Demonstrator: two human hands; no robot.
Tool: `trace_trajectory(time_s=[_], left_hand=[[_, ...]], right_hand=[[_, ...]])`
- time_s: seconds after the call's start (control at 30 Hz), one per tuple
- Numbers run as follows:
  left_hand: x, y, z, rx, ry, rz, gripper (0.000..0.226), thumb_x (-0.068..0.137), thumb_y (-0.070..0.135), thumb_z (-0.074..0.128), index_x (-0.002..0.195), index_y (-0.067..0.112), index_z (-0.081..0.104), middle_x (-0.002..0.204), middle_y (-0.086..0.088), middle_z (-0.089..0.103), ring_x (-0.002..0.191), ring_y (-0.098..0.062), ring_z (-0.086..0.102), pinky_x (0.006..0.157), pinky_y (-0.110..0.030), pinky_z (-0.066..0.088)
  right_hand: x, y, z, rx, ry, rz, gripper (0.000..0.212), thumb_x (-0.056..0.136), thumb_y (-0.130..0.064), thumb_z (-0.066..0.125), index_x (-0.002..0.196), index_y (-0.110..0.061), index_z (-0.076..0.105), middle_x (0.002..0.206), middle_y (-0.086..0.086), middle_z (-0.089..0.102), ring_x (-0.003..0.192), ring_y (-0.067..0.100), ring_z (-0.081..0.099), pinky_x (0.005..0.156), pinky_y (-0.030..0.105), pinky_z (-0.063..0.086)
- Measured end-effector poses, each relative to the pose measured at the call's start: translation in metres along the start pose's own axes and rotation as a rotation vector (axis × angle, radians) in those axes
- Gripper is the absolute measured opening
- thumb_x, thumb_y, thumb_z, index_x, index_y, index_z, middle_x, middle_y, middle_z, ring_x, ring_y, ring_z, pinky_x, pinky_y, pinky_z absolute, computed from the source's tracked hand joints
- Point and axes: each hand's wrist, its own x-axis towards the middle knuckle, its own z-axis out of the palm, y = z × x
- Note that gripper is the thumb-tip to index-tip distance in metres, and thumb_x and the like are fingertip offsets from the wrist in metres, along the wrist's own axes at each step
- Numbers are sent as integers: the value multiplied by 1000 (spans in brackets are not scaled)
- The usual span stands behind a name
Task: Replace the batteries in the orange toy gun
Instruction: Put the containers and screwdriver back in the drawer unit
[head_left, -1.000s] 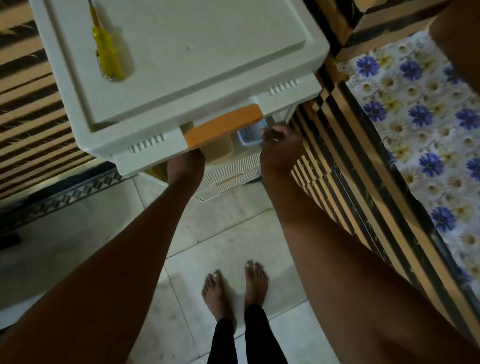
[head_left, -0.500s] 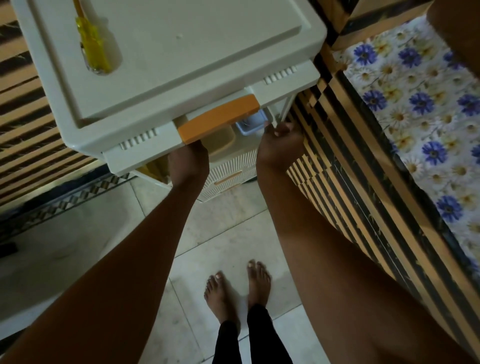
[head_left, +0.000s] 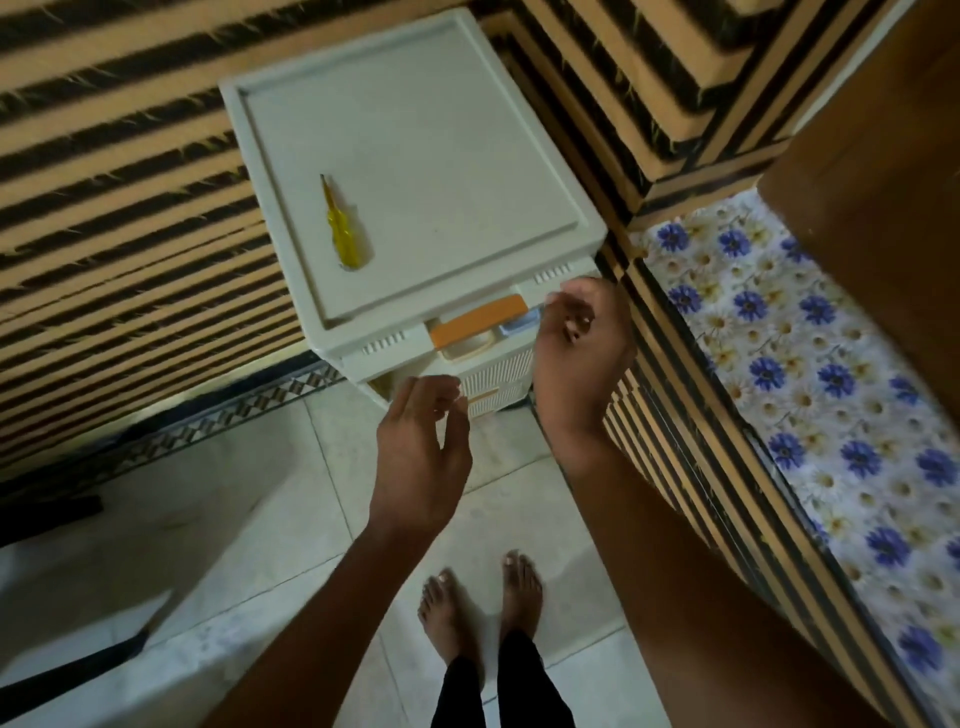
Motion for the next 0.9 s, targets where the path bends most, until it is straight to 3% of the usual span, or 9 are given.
trace_trajectory(time_s=[0.17, 0.3, 0.37, 0.47, 0.67, 0.77, 0.9], left_hand=[[51, 32, -36, 37, 121, 137, 9, 95, -2, 61, 96, 6, 64, 90, -6, 64, 76, -16, 58, 66, -21, 44], [110, 22, -42, 198, 307, 10, 22, 94, 12, 62, 114, 2, 59, 113, -17, 54, 99, -28, 56, 81, -26, 40], [133, 17, -45, 225, 343, -74, 26, 92, 10, 62, 116, 1, 57, 118, -19, 50, 107, -33, 52, 84, -30, 39], [159, 13, -48, 255, 327, -200, 27, 92, 10, 61, 117, 0, 55, 124, -20, 49, 116, -37, 50, 89, -33, 40], [178, 16, -48, 281, 217, -362, 30, 96, -4, 47, 125, -8, 52, 132, -27, 51, 121, -41, 52, 103, -47, 47], [170, 20, -46, 241, 183, -387, 27, 99, -4, 49, 126, -6, 55, 134, -25, 50, 121, -39, 53, 103, -43, 47], [114, 36, -37, 115, 235, -261, 23, 103, 3, 54, 124, 0, 63, 126, -15, 52, 107, -27, 56, 90, -24, 42]], right_hand=[[39, -20, 21, -93, -193, -331, 11, 91, -2, 65, 98, -2, 73, 96, 9, 71, 91, 23, 66, 81, 28, 54], [56, -17, 43, -229, -456, -394, 26, 88, -11, 72, 112, -2, 75, 110, 13, 74, 107, 29, 66, 95, 35, 54], [58, -7, 52, -265, -506, -408, 25, 88, -15, 74, 110, -2, 76, 115, 12, 74, 112, 29, 65, 101, 41, 54], [59, 4, 57, -268, -503, -412, 21, 91, -18, 69, 103, -3, 77, 117, 10, 76, 110, 29, 67, 98, 48, 55], [57, 4, 53, -223, -529, -412, 24, 96, -15, 64, 112, -1, 76, 120, 13, 74, 112, 28, 66, 100, 50, 54], [57, 3, 49, -242, -545, -443, 26, 99, -15, 61, 116, -2, 75, 122, 12, 73, 115, 27, 65, 103, 46, 53], [53, 4, 44, -279, -524, -496, 23, 100, -16, 60, 109, -3, 77, 125, 12, 72, 119, 29, 63, 105, 41, 49]])
